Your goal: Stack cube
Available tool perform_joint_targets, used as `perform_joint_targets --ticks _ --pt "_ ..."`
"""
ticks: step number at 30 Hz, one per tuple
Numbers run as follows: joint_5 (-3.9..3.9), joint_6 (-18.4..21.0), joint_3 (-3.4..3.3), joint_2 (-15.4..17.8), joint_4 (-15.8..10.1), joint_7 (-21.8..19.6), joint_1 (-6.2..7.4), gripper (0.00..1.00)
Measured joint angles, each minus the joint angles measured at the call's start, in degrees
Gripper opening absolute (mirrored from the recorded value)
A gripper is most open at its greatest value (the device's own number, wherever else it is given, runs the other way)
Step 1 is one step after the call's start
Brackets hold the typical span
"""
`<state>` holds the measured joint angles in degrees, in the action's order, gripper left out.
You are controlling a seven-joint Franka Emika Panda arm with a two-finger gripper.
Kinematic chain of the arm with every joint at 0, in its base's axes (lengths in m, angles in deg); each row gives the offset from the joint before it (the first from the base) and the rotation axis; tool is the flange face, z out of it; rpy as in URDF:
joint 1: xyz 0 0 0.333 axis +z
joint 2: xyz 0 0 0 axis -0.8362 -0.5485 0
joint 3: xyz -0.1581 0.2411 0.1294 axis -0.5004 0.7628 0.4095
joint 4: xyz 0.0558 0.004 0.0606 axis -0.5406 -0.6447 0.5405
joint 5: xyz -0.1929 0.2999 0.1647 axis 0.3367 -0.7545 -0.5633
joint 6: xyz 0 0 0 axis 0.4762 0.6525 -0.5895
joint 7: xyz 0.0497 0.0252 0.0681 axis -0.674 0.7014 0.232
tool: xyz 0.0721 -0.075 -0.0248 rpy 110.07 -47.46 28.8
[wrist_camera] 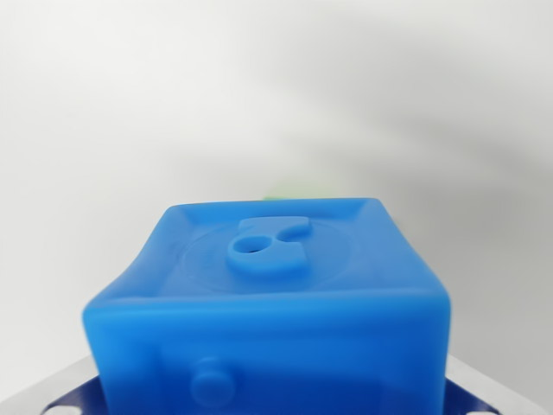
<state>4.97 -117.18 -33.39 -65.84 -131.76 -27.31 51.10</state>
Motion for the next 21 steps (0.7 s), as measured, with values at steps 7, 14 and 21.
perform_joint_targets --ticks 7,14,21 --pt "-0.11 0.2 -0.62 1.7 -1.5 0.6 -0.47 0.0" --pt "-0.16 0.5 -1.41 3.6 -3.0 1.3 -0.83 0.0" --pt "-0.17 0.8 -2.31 5.4 -4.5 1.9 -1.18 0.0"
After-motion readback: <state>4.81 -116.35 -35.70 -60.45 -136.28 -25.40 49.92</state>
